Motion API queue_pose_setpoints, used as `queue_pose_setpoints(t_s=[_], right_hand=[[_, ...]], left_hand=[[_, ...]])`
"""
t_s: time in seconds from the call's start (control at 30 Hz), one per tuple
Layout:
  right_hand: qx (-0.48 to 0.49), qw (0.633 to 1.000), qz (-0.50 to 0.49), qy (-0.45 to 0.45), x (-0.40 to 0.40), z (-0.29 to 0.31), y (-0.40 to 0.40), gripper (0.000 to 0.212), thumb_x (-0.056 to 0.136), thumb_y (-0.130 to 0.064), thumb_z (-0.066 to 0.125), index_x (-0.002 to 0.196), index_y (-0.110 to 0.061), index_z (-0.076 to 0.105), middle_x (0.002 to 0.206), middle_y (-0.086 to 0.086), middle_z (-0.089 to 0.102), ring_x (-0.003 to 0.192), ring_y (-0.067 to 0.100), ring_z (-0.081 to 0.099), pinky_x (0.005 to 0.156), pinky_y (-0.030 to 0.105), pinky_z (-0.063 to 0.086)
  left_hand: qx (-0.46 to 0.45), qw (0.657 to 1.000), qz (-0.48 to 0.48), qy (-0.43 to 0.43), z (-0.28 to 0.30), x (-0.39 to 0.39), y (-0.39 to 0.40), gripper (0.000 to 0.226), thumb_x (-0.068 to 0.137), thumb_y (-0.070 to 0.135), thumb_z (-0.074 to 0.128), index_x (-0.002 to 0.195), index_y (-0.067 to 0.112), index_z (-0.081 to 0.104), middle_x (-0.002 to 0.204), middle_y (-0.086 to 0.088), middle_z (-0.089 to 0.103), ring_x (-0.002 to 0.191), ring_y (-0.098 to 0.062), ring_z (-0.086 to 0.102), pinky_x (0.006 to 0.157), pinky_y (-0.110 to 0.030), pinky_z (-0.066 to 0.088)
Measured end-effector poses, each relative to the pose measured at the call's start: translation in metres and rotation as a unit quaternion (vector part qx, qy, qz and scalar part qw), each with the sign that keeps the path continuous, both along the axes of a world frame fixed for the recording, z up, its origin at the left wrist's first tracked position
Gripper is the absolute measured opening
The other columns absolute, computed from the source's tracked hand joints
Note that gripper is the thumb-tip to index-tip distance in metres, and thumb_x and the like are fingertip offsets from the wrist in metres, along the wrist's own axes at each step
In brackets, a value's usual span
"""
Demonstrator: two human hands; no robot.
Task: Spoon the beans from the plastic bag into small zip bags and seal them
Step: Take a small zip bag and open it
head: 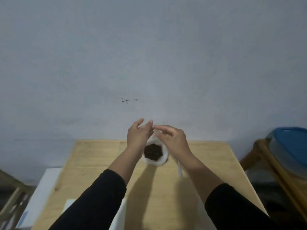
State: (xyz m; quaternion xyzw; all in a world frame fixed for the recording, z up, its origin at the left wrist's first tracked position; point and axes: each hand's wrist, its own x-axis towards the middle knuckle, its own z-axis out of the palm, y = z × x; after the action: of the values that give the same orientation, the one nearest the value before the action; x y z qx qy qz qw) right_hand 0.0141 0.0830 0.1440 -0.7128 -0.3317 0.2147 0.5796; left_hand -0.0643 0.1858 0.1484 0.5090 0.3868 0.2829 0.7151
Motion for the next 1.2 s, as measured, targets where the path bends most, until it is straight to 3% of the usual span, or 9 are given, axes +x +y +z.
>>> queue_pose_setpoints(t_s=[0.2, 0.43, 0.57, 0.67, 0.77, 0.83, 1.0, 1.1, 1.2], right_hand=[[-0.010, 0.997, 0.052, 0.062, -0.016, -0.007, 0.018, 0.033, 0.074, -0.022, 0.076, 0.105, -0.029, 0.067, 0.108, -0.010, 0.070, 0.106, 0.002, 0.062, 0.098, 0.028, 0.048], [-0.002, 0.994, 0.055, 0.095, -0.016, -0.003, 0.020, 0.024, 0.084, -0.017, 0.069, 0.107, -0.019, 0.070, 0.098, -0.001, 0.073, 0.093, 0.001, 0.067, 0.078, 0.011, 0.050], [-0.014, 0.992, 0.052, 0.112, -0.013, 0.001, 0.019, 0.021, 0.088, -0.016, 0.060, 0.106, -0.018, 0.071, 0.090, 0.005, 0.075, 0.085, 0.010, 0.069, 0.080, 0.023, 0.052], [-0.034, 0.997, 0.030, 0.056, -0.011, -0.003, 0.021, 0.025, 0.090, -0.018, 0.053, 0.108, -0.026, 0.069, 0.090, 0.013, 0.073, 0.089, 0.022, 0.069, 0.087, 0.037, 0.054], [-0.061, 0.997, 0.014, -0.039, -0.010, -0.008, 0.020, 0.033, 0.090, -0.016, 0.048, 0.106, -0.045, 0.054, 0.078, 0.026, 0.064, 0.064, 0.030, 0.057, 0.065, 0.032, 0.049], [-0.072, 0.994, 0.016, -0.087, -0.013, -0.008, 0.020, 0.032, 0.090, -0.015, 0.047, 0.097, -0.045, 0.051, 0.076, 0.022, 0.065, 0.067, 0.035, 0.058, 0.060, 0.037, 0.048], [-0.077, 0.994, -0.015, -0.080, -0.014, -0.012, 0.021, 0.019, 0.089, -0.010, 0.056, 0.088, -0.022, 0.072, 0.083, -0.003, 0.072, 0.077, 0.009, 0.067, 0.070, 0.021, 0.053], [-0.068, 0.996, -0.020, -0.051, -0.015, -0.013, 0.021, 0.008, 0.084, -0.013, 0.066, 0.088, -0.015, 0.073, 0.080, -0.005, 0.071, 0.072, -0.006, 0.064, 0.069, 0.006, 0.048], [-0.063, 0.996, -0.038, -0.048, -0.014, -0.011, 0.022, 0.002, 0.078, -0.015, 0.073, 0.078, -0.014, 0.071, 0.074, -0.002, 0.070, 0.066, -0.003, 0.064, 0.065, 0.005, 0.047]], left_hand=[[0.009, 0.999, 0.035, 0.032, -0.015, -0.017, 0.017, 0.006, 0.082, 0.010, 0.069, 0.086, 0.011, 0.073, 0.085, -0.007, 0.073, 0.079, -0.018, 0.070, 0.079, -0.032, 0.056], [0.013, 0.999, 0.025, 0.025, -0.018, -0.020, 0.015, 0.008, 0.078, 0.014, 0.076, 0.083, 0.009, 0.072, 0.083, -0.012, 0.073, 0.078, -0.020, 0.071, 0.078, -0.030, 0.056], [0.021, 1.000, 0.006, 0.016, -0.015, -0.020, 0.014, 0.006, 0.079, 0.013, 0.074, 0.081, 0.008, 0.071, 0.078, -0.014, 0.070, 0.069, -0.019, 0.065, 0.077, -0.030, 0.056], [0.032, 0.999, -0.009, 0.016, -0.014, -0.021, 0.014, 0.005, 0.081, 0.013, 0.073, 0.078, 0.009, 0.069, 0.070, -0.008, 0.068, 0.065, -0.017, 0.063, 0.072, -0.028, 0.055], [0.087, 0.995, -0.028, 0.041, -0.018, -0.021, 0.015, 0.007, 0.083, 0.017, 0.071, 0.078, 0.013, 0.068, 0.063, 0.002, 0.067, 0.069, -0.015, 0.066, 0.080, -0.034, 0.056], [0.140, 0.987, -0.036, 0.075, -0.020, -0.021, 0.016, 0.007, 0.085, 0.021, 0.068, 0.080, 0.015, 0.066, 0.058, 0.009, 0.062, 0.067, -0.011, 0.066, 0.083, -0.039, 0.056], [0.266, 0.951, -0.035, 0.154, -0.021, -0.021, 0.014, 0.011, 0.088, 0.026, 0.062, 0.079, 0.021, 0.062, 0.076, 0.003, 0.068, 0.077, -0.016, 0.068, 0.080, -0.035, 0.054], [0.267, 0.952, -0.030, 0.149, -0.023, -0.021, 0.013, 0.011, 0.088, 0.022, 0.063, 0.080, 0.015, 0.060, 0.076, 0.000, 0.068, 0.072, -0.014, 0.069, 0.077, -0.035, 0.055], [0.277, 0.950, -0.037, 0.141, -0.022, -0.021, 0.013, 0.011, 0.087, 0.018, 0.065, 0.077, 0.016, 0.060, 0.072, 0.001, 0.068, 0.070, -0.012, 0.069, 0.073, -0.027, 0.055]])
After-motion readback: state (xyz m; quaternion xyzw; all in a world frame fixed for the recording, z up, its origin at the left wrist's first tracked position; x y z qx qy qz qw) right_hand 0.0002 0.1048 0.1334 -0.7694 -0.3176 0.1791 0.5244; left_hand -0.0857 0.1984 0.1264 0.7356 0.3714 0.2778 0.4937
